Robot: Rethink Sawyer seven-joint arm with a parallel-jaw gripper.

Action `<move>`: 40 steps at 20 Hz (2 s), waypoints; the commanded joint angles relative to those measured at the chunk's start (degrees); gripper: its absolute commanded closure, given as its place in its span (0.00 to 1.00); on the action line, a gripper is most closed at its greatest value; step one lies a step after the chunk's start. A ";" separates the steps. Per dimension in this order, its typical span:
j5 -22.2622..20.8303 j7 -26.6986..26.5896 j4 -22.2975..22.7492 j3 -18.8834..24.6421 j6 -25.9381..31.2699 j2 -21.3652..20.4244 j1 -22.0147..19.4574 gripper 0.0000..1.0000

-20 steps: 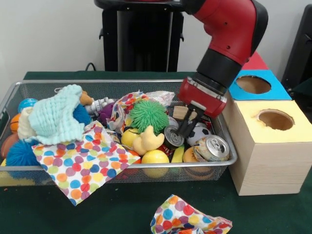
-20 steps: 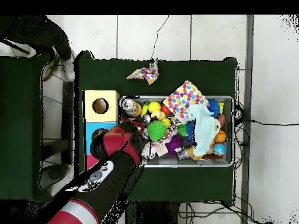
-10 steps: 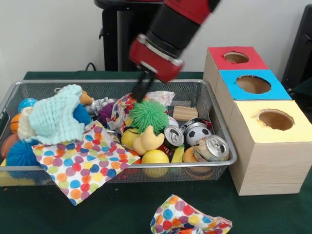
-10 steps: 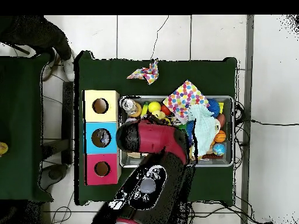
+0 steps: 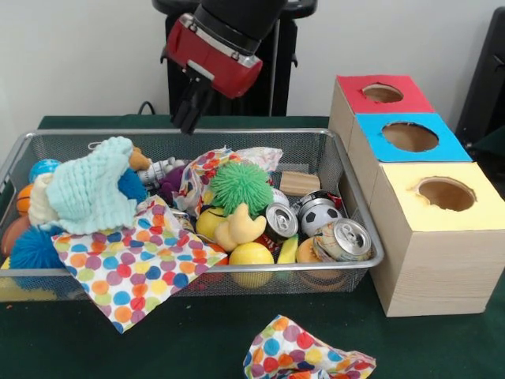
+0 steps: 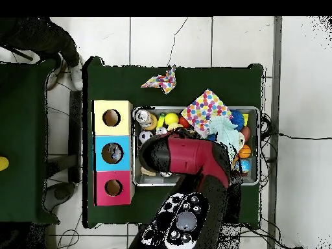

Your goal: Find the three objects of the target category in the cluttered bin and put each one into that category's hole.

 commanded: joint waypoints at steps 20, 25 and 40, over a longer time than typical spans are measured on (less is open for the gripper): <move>-7.58 1.45 -0.16 8.21 1.60 6.29 5.40 0.00; -7.28 2.20 -0.31 8.09 0.72 6.89 5.54 0.00; -7.80 6.47 -2.25 5.77 -4.76 14.77 11.20 0.00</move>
